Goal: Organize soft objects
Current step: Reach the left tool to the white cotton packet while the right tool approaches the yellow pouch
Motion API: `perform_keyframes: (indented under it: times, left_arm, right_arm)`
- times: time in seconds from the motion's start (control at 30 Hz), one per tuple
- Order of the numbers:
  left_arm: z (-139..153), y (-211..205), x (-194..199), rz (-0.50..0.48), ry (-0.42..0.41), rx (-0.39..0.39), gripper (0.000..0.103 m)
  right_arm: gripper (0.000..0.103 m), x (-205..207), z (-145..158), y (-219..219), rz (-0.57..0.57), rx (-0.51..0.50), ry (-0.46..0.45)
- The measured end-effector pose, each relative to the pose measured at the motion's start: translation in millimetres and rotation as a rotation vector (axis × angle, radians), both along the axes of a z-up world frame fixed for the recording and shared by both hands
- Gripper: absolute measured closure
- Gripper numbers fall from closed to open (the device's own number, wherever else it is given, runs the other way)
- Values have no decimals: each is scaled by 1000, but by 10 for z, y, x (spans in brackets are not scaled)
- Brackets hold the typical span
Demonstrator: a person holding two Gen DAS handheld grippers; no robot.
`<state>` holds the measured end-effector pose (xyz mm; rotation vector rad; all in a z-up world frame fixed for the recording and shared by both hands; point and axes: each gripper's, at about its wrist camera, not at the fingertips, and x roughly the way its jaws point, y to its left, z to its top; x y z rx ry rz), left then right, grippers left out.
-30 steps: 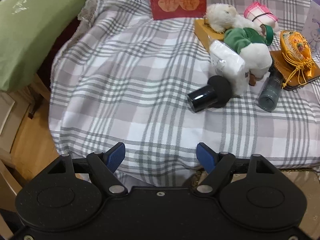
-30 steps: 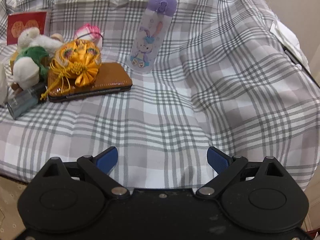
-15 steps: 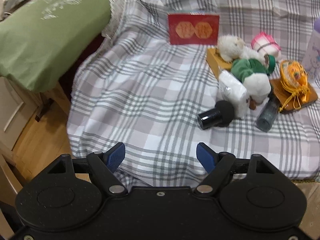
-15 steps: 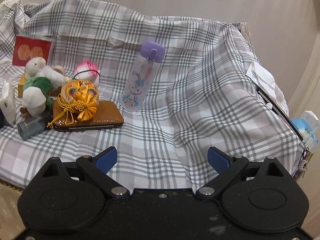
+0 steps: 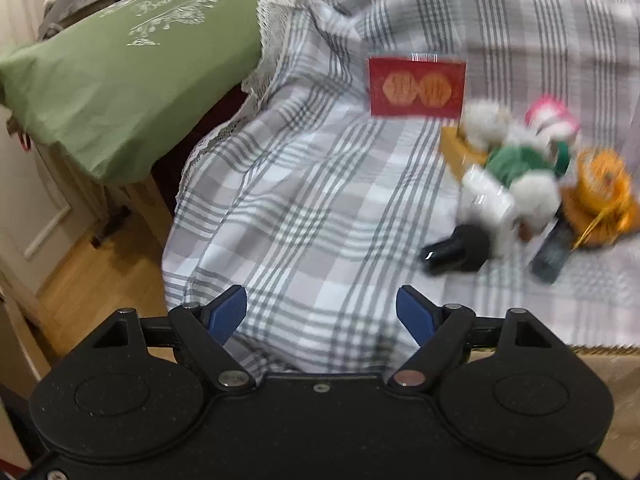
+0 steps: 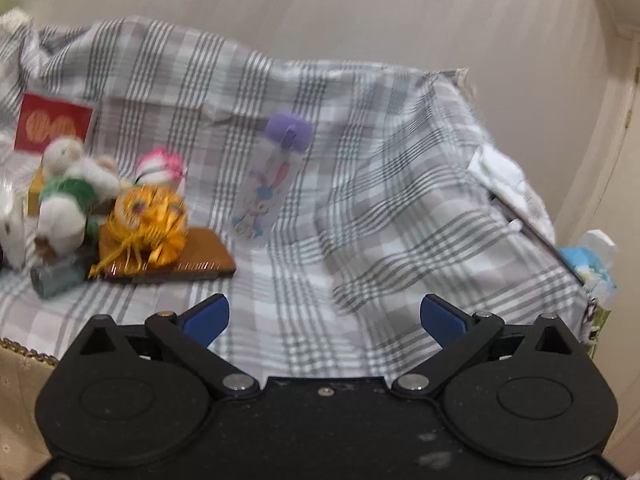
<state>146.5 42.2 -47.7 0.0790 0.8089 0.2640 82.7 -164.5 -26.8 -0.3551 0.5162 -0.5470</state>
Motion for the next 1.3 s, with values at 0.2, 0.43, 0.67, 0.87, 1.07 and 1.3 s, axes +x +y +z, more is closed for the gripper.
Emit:
perform_keyframes:
  times: [0.2,0.43,0.67,0.87,1.07,1.3]
  left_arm:
    - [-180,-1,19,-24,109,9,25]
    - [-160,-48,91,-14,123,56,25]
    - [94,-30,130,-18,32,104,24]
    - [220,-74,341,-75,-6,60,19]
    - [116,-184,460,-149,25,55,19]
    - [-102,-262,642,-214,122,14,31]
  right_arm:
    - [1,16,-228,-12,43,4,120]
    - [2,135,-255,-106,31,52,169]
    - [2,209,81,-152,57,-32,69]
    - [2,386,330,-144,152,94,4]
    - [17,823,216,-164,214,352,178]
    - [27,994,6,1,326,428,264]
